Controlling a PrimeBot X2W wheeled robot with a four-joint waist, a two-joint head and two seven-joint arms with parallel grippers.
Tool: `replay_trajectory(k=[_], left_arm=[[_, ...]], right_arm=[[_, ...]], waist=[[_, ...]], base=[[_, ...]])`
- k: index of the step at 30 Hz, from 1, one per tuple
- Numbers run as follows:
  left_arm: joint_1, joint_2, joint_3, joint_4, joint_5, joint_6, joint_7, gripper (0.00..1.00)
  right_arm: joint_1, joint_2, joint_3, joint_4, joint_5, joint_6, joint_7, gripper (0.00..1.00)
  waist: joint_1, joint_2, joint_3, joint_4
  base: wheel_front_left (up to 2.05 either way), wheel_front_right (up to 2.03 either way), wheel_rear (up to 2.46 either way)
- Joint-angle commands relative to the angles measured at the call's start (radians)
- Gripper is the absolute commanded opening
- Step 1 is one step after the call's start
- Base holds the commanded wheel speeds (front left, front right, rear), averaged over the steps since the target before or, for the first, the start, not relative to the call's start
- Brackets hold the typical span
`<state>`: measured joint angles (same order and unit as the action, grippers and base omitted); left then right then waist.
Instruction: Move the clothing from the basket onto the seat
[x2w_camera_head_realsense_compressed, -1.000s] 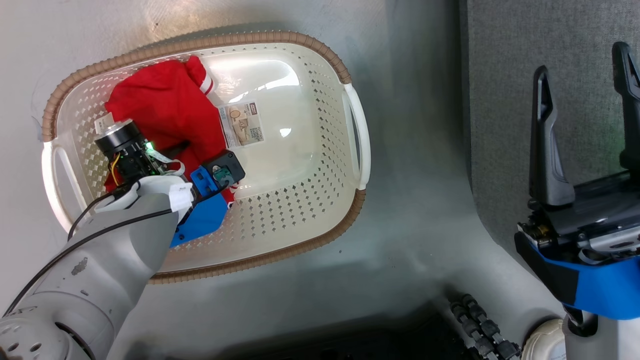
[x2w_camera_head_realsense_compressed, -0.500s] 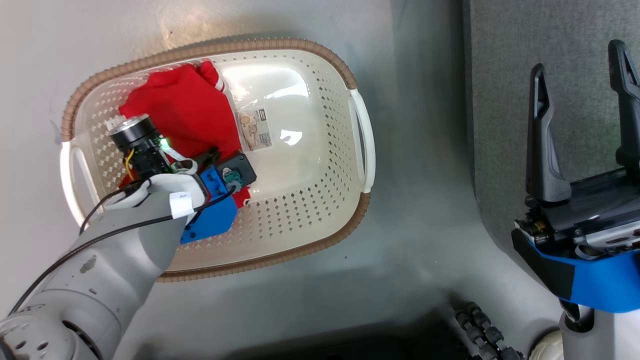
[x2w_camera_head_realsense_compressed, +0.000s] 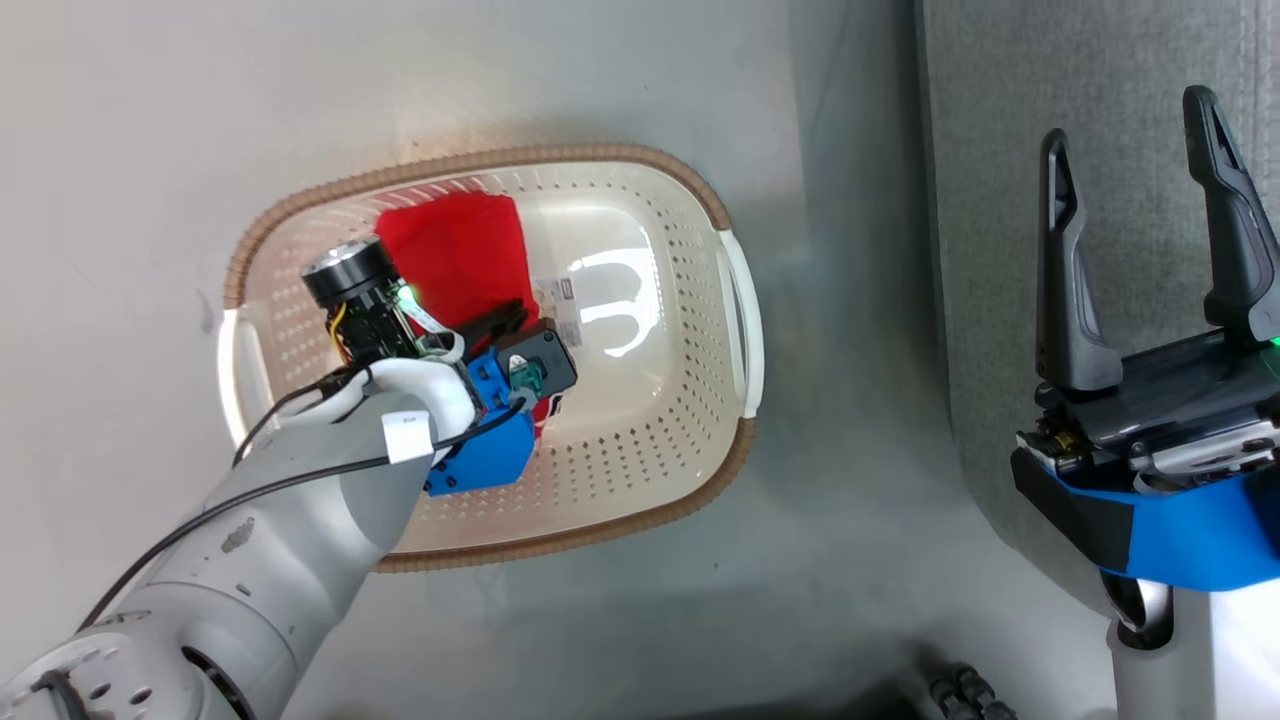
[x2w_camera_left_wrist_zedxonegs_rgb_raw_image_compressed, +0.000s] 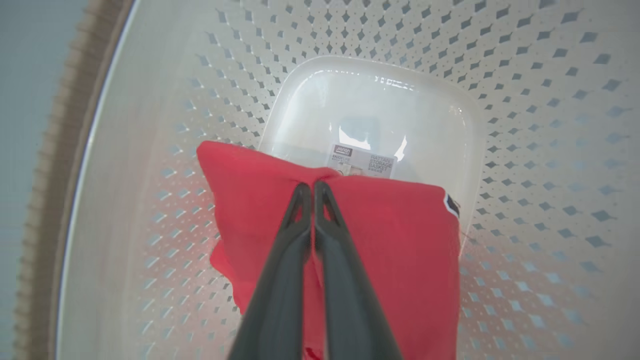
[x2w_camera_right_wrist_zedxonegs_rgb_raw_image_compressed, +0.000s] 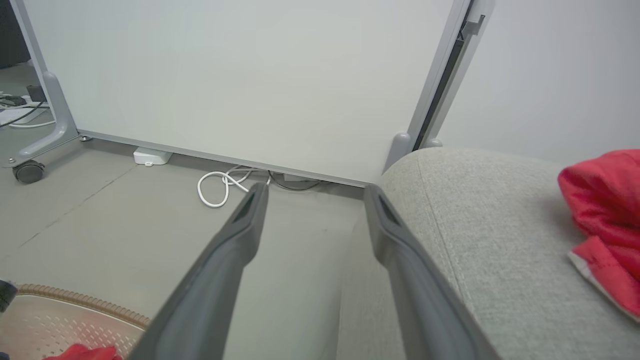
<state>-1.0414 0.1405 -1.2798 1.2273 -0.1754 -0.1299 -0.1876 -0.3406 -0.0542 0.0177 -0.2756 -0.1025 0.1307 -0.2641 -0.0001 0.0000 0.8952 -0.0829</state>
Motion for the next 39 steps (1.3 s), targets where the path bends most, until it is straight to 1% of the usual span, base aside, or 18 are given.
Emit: replay_trajectory(k=[1,6,10,12,15,18,22,24,27,34,35,39], left_arm=[[0.008,-0.006,-0.003,-0.003,-0.009,0.000,-0.010,0.00],[0.029,-0.013,-0.003,-0.003,-0.013,0.000,-0.022,0.00],[0.034,-0.014,-0.003,-0.003,-0.045,0.000,-0.038,0.00],[0.048,-0.016,-0.003,0.000,-0.056,0.000,-0.045,1.00],[0.062,-0.023,-0.003,0.000,-0.074,0.000,-0.054,1.00],[0.082,-0.029,0.001,-0.009,-0.113,0.000,-0.067,1.00],[0.106,-0.032,0.058,-0.040,-0.175,0.005,-0.078,1.00],[0.122,-0.026,0.094,-0.102,-0.196,0.027,-0.078,1.00],[0.164,0.006,0.157,-0.197,-0.214,0.063,-0.078,1.00],[0.305,0.068,0.320,-0.416,-0.209,0.130,-0.078,1.00],[0.332,0.076,0.360,-0.445,-0.219,0.146,-0.079,1.00],[0.440,0.103,0.501,-0.565,-0.211,0.185,-0.079,1.00]], right_arm=[[-0.011,0.000,-0.004,0.007,0.006,0.000,0.000,1.00],[-0.013,-0.005,-0.003,0.024,0.009,0.000,0.000,1.00],[-0.013,-0.006,0.003,0.038,0.015,0.000,0.000,1.00],[-0.012,-0.006,0.004,0.045,0.017,0.000,0.000,1.00],[-0.008,-0.010,0.003,0.055,0.020,0.000,0.000,1.00],[-0.001,-0.012,0.006,0.069,0.023,0.000,0.000,1.00],[0.016,-0.020,0.004,0.091,0.028,0.000,0.000,1.00],[0.023,-0.023,0.002,0.104,0.031,0.000,0.000,1.00],[0.039,-0.029,0.001,0.129,0.039,0.000,0.000,1.00],[0.088,-0.035,-0.004,0.195,0.055,0.000,0.000,1.00],[0.096,-0.037,-0.007,0.207,0.056,0.000,0.000,1.00],[0.133,-0.036,-0.013,0.237,0.067,0.000,0.000,1.00]], waist=[[0.0001,0.0000,-0.013,0.002],[0.0001,0.0000,-0.052,0.013],[0.0001,0.0000,-0.074,0.012],[0.0001,0.0000,-0.086,0.011],[0.0001,0.0000,-0.113,0.014],[0.0001,0.0000,-0.154,0.019],[0.0001,0.0000,-0.221,0.033],[0.0001,0.0000,-0.256,0.040],[0.0001,0.0000,-0.315,0.052],[0.0001,0.0000,-0.472,0.069],[0.0001,0.0000,-0.497,0.071],[0.0001,0.0000,-0.584,0.073]], base=[[0.00,0.00,0.00],[0.00,0.00,0.00],[0.00,0.00,0.00],[0.00,0.00,0.00],[0.00,0.00,0.00],[0.00,0.00,0.00],[0.00,0.00,0.00],[0.00,0.00,0.00],[0.00,0.00,0.00],[0.00,0.00,0.00],[0.00,0.00,0.00],[0.00,0.00,0.00]])
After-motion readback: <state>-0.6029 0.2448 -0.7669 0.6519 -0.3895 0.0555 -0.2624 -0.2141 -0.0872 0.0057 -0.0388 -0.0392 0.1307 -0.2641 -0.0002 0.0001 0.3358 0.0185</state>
